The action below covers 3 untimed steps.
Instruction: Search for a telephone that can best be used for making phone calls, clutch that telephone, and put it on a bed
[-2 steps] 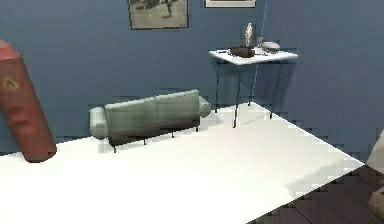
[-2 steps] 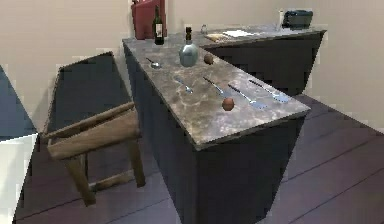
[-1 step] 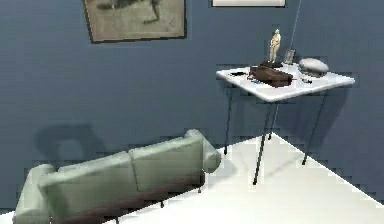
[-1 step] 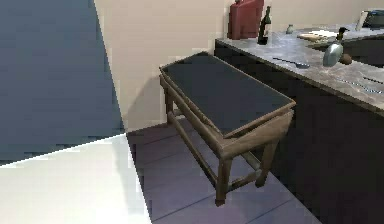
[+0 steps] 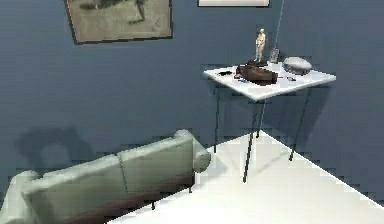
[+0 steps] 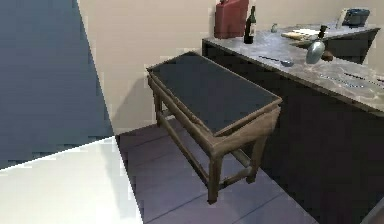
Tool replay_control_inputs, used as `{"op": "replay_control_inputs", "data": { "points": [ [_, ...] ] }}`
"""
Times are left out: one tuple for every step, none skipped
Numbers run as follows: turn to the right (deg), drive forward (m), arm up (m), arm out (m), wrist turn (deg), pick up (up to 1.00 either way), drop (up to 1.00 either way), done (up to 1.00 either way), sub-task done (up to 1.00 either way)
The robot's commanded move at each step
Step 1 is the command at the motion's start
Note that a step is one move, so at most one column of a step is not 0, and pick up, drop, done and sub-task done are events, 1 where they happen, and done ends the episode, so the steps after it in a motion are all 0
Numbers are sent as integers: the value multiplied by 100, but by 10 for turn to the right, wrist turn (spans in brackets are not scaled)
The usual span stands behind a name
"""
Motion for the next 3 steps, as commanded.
{"op": "replay_control_inputs", "data": {
  "points": [
    [0, 70, 0, 0, 0, 0, 0, 0, 0],
    [-450, 0, 0, 0, 0, 0, 0, 0, 0],
    [-270, 0, 0, 0, 0, 0, 0, 0, 0]
  ]
}}
